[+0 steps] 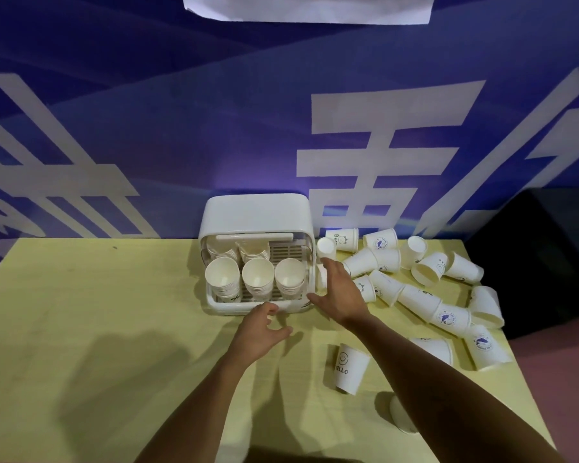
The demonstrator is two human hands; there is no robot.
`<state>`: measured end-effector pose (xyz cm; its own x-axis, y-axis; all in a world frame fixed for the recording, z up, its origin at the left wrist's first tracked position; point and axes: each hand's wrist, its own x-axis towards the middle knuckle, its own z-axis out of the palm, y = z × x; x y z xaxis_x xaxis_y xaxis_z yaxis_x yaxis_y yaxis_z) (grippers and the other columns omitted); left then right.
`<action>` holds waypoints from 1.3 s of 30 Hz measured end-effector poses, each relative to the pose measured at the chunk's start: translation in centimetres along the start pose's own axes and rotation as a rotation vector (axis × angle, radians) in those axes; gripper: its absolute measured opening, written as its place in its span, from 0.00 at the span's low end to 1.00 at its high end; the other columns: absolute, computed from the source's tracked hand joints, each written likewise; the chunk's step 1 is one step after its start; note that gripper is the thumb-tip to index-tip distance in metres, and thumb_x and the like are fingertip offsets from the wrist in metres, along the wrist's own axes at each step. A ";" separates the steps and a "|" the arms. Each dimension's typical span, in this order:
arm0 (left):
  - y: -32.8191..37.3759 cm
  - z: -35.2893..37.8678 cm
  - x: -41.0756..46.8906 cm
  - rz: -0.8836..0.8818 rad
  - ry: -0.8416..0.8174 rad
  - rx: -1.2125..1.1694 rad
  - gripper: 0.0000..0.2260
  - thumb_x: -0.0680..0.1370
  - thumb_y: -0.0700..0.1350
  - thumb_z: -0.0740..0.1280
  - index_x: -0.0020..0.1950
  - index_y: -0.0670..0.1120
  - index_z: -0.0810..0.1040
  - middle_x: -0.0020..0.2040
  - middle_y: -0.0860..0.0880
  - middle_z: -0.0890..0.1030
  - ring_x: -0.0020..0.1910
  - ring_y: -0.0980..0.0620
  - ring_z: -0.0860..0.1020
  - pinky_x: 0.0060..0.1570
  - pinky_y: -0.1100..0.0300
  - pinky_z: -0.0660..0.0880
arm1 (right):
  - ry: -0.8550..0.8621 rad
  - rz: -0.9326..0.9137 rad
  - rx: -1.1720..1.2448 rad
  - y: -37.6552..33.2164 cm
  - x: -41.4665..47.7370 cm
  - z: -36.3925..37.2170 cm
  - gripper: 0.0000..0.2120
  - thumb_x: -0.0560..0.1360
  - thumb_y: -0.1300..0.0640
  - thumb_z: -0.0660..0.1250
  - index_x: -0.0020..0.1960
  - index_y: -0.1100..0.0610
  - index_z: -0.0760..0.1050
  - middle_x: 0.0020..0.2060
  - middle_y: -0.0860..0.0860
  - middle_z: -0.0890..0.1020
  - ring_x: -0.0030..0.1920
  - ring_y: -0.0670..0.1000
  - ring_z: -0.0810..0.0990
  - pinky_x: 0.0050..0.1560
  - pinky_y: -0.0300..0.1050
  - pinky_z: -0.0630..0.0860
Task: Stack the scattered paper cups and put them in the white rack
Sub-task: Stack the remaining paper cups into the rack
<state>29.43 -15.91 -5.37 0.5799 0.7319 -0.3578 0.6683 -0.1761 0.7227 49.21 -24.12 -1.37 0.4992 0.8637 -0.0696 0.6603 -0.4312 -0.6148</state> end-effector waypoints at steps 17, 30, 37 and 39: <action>4.4 9.9 -1.2 0.022 -0.294 0.051 0.32 0.67 0.59 0.77 0.67 0.51 0.73 0.60 0.53 0.78 0.58 0.55 0.76 0.59 0.58 0.74 | -0.054 0.190 -0.017 8.0 -6.5 -3.1 0.38 0.72 0.48 0.76 0.74 0.61 0.63 0.69 0.57 0.70 0.70 0.57 0.68 0.67 0.51 0.68; 3.8 13.3 -1.8 -0.049 -0.322 0.098 0.35 0.66 0.58 0.78 0.66 0.47 0.70 0.59 0.50 0.77 0.55 0.51 0.77 0.56 0.52 0.76 | -0.086 0.198 -0.011 8.0 -5.3 0.1 0.44 0.70 0.46 0.75 0.77 0.61 0.58 0.66 0.59 0.70 0.63 0.60 0.72 0.61 0.51 0.72; 3.4 15.1 -2.1 -0.096 -0.275 0.057 0.34 0.67 0.54 0.79 0.67 0.45 0.69 0.60 0.47 0.77 0.58 0.46 0.77 0.59 0.47 0.75 | -0.084 0.203 -0.085 8.0 -4.8 1.3 0.43 0.71 0.46 0.73 0.78 0.61 0.56 0.66 0.58 0.70 0.64 0.59 0.71 0.64 0.51 0.71; 3.5 15.5 -2.2 -0.093 -0.264 0.057 0.33 0.67 0.53 0.78 0.66 0.45 0.69 0.59 0.46 0.77 0.57 0.46 0.77 0.58 0.47 0.75 | -0.093 0.204 -0.078 8.2 -4.7 1.4 0.42 0.71 0.47 0.73 0.77 0.61 0.58 0.66 0.57 0.71 0.64 0.59 0.71 0.64 0.52 0.71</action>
<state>37.69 -28.31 -11.23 0.6108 0.5516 -0.5681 0.7452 -0.1578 0.6479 51.47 -31.30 -7.19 0.5749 0.7756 -0.2606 0.5942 -0.6147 -0.5187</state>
